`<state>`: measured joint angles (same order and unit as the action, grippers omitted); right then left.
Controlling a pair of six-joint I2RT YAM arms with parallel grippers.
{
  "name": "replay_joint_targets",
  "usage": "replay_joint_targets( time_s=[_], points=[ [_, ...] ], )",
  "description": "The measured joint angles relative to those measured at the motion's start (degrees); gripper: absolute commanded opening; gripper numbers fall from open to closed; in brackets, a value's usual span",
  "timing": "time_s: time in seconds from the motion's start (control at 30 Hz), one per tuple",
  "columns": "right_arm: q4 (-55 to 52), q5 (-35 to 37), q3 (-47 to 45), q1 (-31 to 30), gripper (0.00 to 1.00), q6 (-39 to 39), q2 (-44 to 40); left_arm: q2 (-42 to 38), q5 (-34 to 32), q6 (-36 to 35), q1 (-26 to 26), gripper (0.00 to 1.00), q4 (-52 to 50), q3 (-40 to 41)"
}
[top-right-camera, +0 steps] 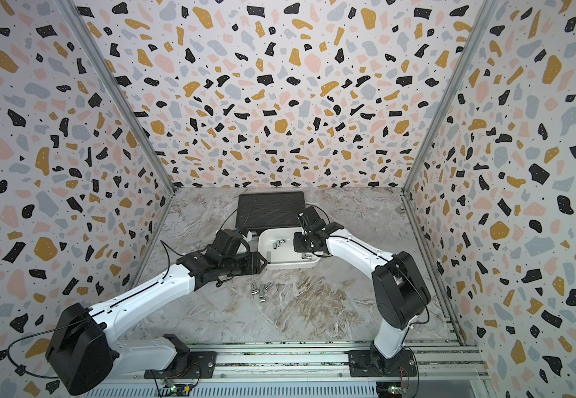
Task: Put the socket on the desktop into the storage box
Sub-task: Place the socket head in the storage box.
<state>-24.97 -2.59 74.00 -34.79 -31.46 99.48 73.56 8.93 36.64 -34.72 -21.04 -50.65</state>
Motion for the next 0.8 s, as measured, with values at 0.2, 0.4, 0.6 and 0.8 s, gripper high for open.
replay_joint_targets(
  time_s=[0.2, 0.4, 0.6, 0.8],
  points=[
    [-2.1, -0.5, 3.3, 2.6, 0.17, 0.0, 4.4, 2.8, -0.3, 0.0, 1.4, 0.62, -0.7, -2.3],
    [-3.3, -0.4, 5.0, 4.5, 0.18, 0.0, 7.9, 3.9, -0.3, 0.0, 2.2, 0.62, -1.2, -2.6],
    [-4.2, 0.3, 6.7, 5.5, 0.18, 0.0, 10.6, 4.6, -0.3, 0.0, 2.6, 0.62, -1.5, -2.6],
    [-4.5, 0.8, 8.7, 6.1, 0.20, 0.0, 13.0, 4.6, -0.3, 0.0, 2.9, 0.62, -1.6, -2.6]
  ],
)
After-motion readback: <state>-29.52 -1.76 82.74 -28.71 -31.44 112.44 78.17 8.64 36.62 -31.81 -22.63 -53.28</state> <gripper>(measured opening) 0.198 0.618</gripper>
